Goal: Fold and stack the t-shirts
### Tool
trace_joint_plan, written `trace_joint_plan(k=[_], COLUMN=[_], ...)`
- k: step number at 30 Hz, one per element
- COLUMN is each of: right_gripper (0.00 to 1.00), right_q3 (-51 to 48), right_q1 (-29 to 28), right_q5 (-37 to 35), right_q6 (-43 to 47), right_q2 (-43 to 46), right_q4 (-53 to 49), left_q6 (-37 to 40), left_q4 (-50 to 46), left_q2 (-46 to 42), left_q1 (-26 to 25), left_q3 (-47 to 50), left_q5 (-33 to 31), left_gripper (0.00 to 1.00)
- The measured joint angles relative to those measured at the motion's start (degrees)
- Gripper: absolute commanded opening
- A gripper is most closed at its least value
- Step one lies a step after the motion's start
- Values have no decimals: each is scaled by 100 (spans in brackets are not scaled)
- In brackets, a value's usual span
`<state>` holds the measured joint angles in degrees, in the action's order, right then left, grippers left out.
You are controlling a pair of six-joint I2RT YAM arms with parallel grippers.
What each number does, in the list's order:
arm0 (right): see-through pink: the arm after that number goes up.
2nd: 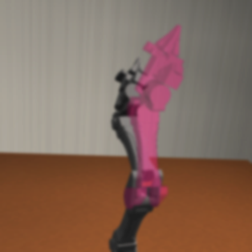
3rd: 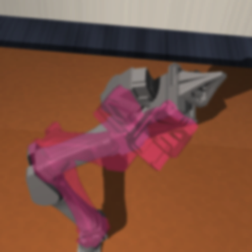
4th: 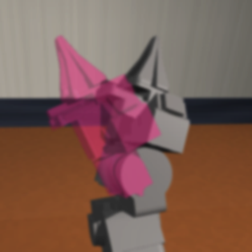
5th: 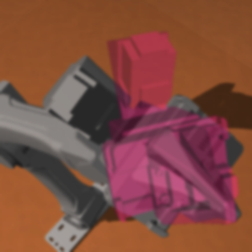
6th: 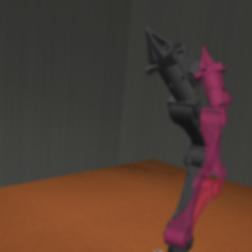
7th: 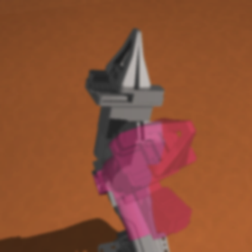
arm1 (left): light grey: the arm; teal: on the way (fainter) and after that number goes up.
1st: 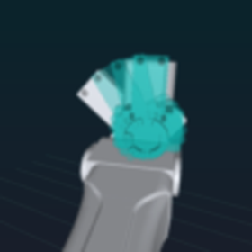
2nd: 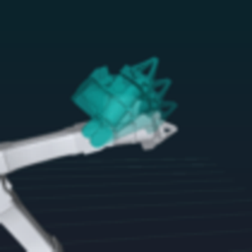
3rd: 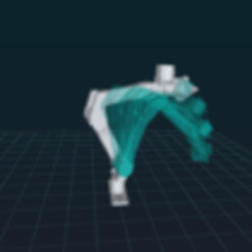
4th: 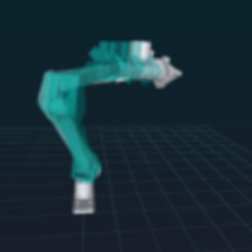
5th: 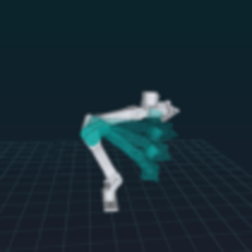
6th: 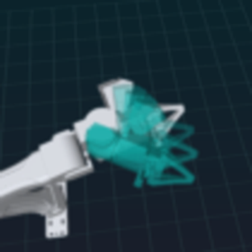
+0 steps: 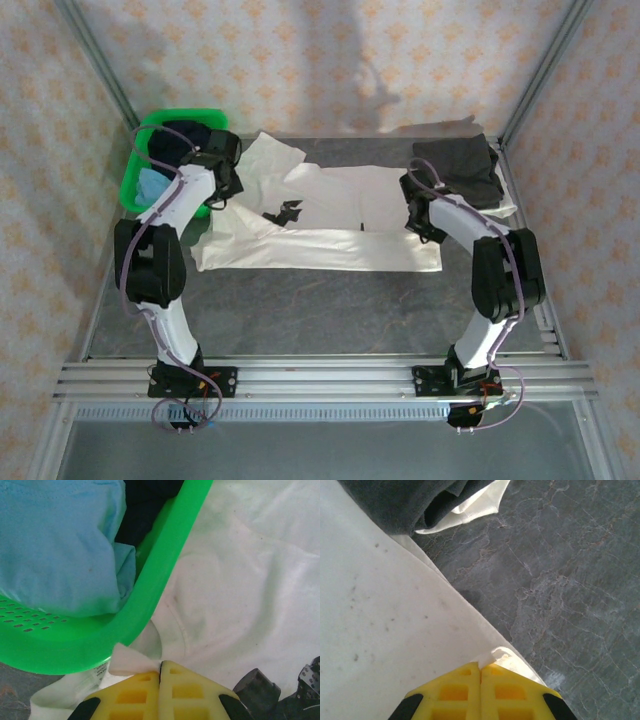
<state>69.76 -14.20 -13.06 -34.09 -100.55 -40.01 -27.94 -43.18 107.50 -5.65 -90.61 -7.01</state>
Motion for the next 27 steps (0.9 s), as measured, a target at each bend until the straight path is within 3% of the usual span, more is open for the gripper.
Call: trace_joint_plan(k=[6,12,27], right_gripper=[0,0,0], right_q3=[269,210,-1670], right_q1=[0,0,0], right_q5=[48,122,702], right_q6=[105,181,203], right_q2=[-474,-245,2907], right_q4=[-79,-258,-699], left_q6=[63,109,-92], left_q4=[-87,-208,-946], left_q2=[345,107,-4774], left_q1=[0,-2,-369], left_q3=[-160,0,3086], left_q5=[-7,-55,-428], left_gripper=[0,0,0])
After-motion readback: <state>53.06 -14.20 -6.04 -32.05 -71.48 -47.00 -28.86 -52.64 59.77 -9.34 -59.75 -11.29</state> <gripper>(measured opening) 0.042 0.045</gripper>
